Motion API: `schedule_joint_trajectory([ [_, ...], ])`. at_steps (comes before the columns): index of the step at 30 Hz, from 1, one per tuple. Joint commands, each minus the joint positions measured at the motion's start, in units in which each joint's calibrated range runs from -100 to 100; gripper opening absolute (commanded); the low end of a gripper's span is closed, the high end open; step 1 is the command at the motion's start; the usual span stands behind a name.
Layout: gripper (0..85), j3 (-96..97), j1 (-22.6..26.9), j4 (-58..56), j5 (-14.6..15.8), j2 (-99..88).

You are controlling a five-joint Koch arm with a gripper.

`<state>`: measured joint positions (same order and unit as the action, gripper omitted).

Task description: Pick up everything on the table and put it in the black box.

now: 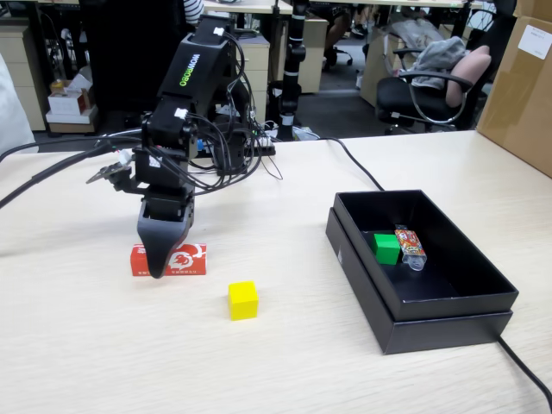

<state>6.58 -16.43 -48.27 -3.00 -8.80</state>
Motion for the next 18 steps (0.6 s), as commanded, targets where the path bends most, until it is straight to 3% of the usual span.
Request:
schedule_joint_trajectory([
  [1, 35.0, -3.40, 0.00, 1.06, 0.00, -0.78],
  [2, 28.5, -3.49, -0.05, 1.06, 0.05, -0.78],
  [7, 18.2, -3.95, -0.15, 1.06, 0.34, -1.12],
  [18, 16.4, -3.67, 0.39, -2.14, 0.68, -11.91],
])
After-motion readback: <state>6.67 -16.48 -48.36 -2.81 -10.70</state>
